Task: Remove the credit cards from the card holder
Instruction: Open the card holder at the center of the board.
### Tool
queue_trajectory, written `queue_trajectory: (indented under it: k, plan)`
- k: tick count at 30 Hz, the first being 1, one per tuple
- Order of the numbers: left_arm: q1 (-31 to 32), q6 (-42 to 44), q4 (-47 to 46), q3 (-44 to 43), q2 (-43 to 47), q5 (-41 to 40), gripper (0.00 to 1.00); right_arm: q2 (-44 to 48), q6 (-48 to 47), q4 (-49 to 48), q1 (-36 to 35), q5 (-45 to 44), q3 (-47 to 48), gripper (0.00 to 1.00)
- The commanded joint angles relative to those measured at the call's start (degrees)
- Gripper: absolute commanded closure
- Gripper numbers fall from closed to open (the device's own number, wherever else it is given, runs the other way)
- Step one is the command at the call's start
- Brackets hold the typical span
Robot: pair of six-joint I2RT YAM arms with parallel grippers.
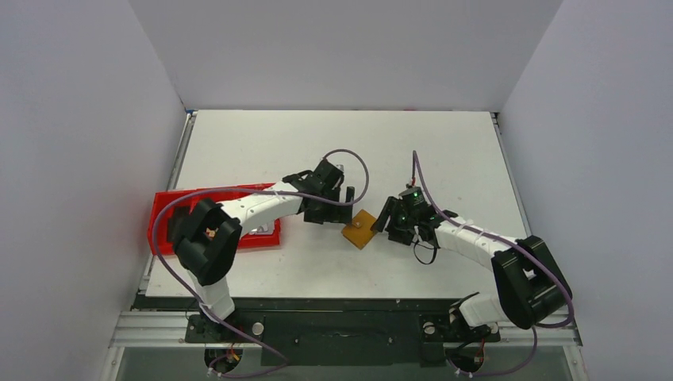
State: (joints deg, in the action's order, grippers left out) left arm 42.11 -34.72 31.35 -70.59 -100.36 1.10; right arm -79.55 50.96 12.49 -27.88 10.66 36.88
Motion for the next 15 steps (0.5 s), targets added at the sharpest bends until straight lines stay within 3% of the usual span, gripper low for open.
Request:
queue_trajectory:
  k: [1,6,10,15]
  plan:
    - [0.7,-0.3,-6.1,-3.8,-5.3,3.4,0.11,-1.8,5.2,-11.2,-0.6,0.5,-1.9,0.42]
    - [0.9,-2.6,-9.4,-2.6,-7.2,5.7,0.25,-4.4,7.5,-15.7,-0.6,0.4,-3.4,0.45]
    - [1.1,-4.4,-11.6,0.0,-7.2,7.2,0.46,-6.2,8.2,-17.6,-0.6,0.8,-3.8,0.47]
    - [1.5,-6.1,-13.3,2.6,-6.6,8.5,0.65,-8.2,8.7,-20.0,-0.5,2.0,-4.1,0.47]
